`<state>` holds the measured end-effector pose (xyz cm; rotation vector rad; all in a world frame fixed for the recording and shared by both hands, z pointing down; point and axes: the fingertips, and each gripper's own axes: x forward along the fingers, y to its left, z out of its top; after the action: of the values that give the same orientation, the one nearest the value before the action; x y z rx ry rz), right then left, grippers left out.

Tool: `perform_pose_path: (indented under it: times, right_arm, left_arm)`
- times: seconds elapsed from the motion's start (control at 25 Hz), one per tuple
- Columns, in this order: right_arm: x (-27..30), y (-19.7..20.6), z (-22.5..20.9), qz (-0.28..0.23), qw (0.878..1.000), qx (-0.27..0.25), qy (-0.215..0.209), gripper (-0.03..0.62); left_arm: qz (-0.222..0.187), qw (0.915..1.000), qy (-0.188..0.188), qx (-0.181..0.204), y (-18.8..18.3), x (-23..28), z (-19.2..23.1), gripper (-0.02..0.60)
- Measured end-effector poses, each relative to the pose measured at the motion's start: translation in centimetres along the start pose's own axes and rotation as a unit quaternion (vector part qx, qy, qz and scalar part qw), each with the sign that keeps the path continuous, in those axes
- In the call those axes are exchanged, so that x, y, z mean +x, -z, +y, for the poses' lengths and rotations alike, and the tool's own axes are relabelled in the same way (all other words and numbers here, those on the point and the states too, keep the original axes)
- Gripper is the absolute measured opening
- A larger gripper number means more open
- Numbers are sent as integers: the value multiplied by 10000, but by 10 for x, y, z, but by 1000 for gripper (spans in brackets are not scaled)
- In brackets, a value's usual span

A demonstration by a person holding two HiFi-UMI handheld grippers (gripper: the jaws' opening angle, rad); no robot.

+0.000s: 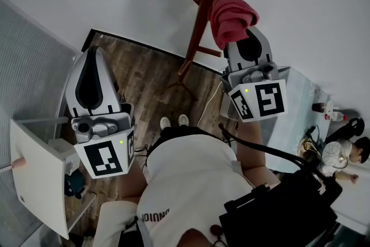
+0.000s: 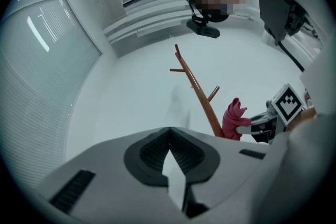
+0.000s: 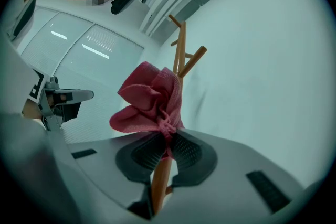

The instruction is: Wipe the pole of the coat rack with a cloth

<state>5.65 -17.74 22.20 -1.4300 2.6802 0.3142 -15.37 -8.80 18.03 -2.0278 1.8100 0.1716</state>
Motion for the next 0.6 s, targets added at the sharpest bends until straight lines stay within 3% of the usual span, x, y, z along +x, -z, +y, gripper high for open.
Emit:
perform_pose_path:
  times: [0.6]
  right_arm:
    - [-2, 32, 0, 471, 9989, -52, -40, 46]
  left_arm:
    - [69, 10000, 10, -43, 9, 4, 5, 14]
